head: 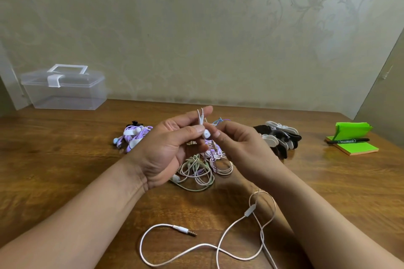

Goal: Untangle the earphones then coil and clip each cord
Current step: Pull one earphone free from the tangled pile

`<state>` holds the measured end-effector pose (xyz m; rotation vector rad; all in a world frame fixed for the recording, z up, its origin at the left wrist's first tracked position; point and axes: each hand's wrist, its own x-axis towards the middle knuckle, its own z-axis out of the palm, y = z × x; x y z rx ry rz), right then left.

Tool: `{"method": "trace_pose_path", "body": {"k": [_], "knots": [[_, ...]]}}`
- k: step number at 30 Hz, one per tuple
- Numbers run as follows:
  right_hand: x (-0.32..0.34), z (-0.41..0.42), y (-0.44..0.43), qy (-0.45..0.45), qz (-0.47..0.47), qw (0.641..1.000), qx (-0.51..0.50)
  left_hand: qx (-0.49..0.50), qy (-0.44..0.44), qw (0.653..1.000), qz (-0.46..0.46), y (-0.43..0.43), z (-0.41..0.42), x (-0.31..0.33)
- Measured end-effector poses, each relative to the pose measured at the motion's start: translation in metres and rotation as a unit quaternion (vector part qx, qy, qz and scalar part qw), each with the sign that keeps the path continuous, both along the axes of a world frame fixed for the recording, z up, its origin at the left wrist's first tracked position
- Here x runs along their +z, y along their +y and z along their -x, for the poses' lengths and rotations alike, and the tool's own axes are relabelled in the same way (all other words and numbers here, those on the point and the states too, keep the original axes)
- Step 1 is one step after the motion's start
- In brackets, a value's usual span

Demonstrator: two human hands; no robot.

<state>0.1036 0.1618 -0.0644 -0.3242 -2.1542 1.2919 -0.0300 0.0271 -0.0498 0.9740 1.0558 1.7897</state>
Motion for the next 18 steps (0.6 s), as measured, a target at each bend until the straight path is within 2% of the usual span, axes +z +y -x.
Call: {"method": "trace_pose_path", "body": {"k": [6, 18], "knots": [[-0.0041, 0.004, -0.0029, -0.046, -0.021, 0.998, 0.029, 0.064, 0.07, 0.995, 0.029, 0.001, 0.0106, -0.0039], [-0.0035, 0.0017, -0.0045, -0.083, -0.058, 0.995, -0.015, 0.035, 0.065, 0.997, 0.017, 0.0047, 0.0082, -0.0052]]}}
